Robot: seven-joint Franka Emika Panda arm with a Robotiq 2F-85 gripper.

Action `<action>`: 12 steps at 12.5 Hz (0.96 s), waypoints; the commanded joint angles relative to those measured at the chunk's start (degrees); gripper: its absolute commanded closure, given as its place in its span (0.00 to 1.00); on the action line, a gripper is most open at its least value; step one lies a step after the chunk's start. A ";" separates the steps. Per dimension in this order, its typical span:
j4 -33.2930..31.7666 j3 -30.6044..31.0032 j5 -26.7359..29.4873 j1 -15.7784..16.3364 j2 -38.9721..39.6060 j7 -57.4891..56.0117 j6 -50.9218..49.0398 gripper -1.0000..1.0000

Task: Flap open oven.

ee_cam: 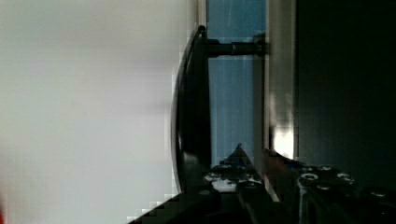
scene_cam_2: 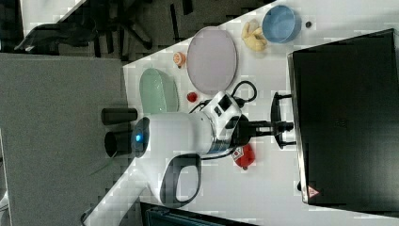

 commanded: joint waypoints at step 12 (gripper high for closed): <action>-4.81 2.73 -13.25 6.53 1.41 16.18 2.96 0.82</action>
